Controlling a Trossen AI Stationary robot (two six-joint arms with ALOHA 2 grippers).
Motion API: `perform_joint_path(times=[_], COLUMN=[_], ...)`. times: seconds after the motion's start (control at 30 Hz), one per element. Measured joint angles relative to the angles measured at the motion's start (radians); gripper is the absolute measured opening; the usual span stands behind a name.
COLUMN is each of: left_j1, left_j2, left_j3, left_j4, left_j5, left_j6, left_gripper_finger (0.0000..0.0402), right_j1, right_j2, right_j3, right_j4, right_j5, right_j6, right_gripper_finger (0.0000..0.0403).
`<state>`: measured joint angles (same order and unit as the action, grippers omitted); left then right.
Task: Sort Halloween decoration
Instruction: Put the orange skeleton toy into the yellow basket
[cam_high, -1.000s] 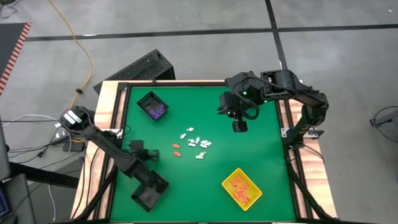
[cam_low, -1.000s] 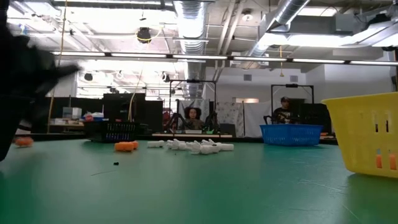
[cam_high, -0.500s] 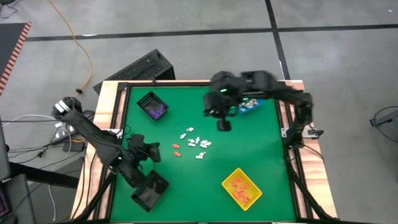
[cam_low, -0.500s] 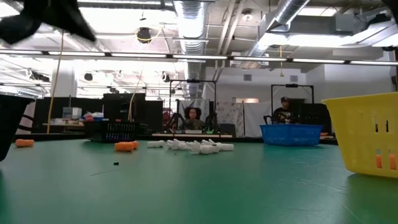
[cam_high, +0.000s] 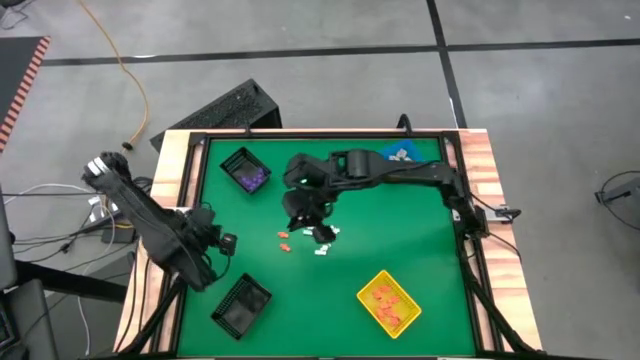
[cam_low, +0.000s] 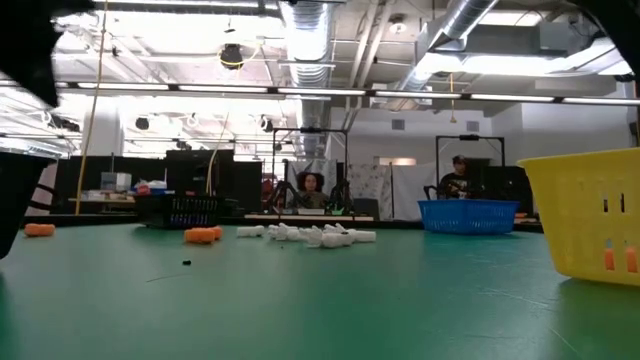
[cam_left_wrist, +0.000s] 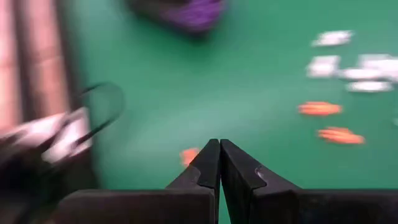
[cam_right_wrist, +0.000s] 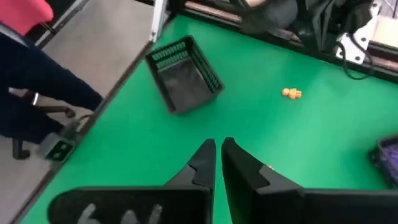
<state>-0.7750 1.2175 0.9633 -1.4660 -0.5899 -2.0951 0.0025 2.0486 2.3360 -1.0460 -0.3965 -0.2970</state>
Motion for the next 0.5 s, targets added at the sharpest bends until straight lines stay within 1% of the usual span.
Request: perform_joint_path(times=[0.03,0.1,0.17,0.27,0.37,0.5], left_j1=[0.000,0.001,0.021,0.056,0.110,0.186], left_j2=[0.035,0.097,0.153,0.228,0.302,0.384], left_j3=[-0.005,-0.018,-0.044,-0.097,-0.131,-0.146], left_j4=[-0.047,-0.094,-0.071,0.009,0.129,0.154], left_j5=[0.036,0.095,0.168,0.229,0.253,0.271], left_j6=[-0.066,-0.151,-0.208,-0.216,-0.220,-0.223], left_gripper_finger=[0.0000,0.0000,0.0000,0.0000,0.0000,0.0000], right_j1=[0.000,-0.006,-0.013,-0.018,-0.017,-0.016], right_j2=[-0.020,-0.063,-0.103,-0.155,-0.198,-0.231], right_j3=[0.000,0.002,0.002,0.002,0.002,0.001], right_j4=[-0.016,-0.019,-0.034,-0.032,-0.031,-0.045], right_j5=[0.000,0.000,0.001,0.002,0.024,0.037], right_j6=[0.000,0.000,0.003,0.014,0.034,0.060], right_gripper_finger=[0.0042,0.0032,0.0022,0.0014,0.0016,0.0023])
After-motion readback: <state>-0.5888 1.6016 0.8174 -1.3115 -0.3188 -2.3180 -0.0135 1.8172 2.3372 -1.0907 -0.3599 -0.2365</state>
